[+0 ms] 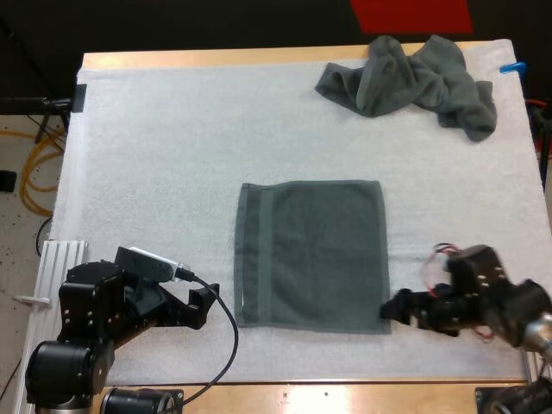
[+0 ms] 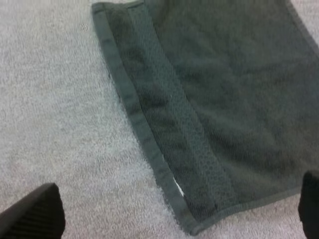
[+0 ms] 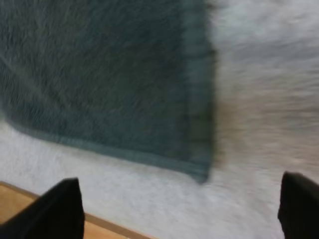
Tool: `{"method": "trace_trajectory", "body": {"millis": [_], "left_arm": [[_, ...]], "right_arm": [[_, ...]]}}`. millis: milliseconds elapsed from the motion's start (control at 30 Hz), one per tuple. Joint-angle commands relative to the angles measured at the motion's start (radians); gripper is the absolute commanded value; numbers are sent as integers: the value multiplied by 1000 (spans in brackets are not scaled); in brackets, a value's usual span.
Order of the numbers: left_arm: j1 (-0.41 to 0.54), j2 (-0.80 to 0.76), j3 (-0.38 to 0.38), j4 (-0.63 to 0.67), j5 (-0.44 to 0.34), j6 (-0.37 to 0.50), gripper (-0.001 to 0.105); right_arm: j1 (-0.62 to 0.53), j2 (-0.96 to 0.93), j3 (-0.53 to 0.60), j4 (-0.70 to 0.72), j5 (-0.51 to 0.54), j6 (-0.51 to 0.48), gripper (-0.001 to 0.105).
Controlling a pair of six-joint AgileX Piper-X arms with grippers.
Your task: Pick towel from pile fold and stack
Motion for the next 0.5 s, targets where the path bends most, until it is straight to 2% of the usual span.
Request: {"method": "trace_trajectory", "body": {"millis": [0, 167, 367, 467], "left_arm": [[2, -2, -2, -7, -6, 0, 93], [2, -2, -2, -7, -6, 0, 93], [2, -2, -2, -7, -6, 0, 93], [2, -2, -2, -7, -6, 0, 93]], "right_arm": [[25, 23, -6, -42, -6, 39, 77], [113, 184, -6, -151, 59, 163, 77], [122, 275, -6, -268, -22, 211, 77], [122, 292, -6, -273, -21, 221, 76]]}}
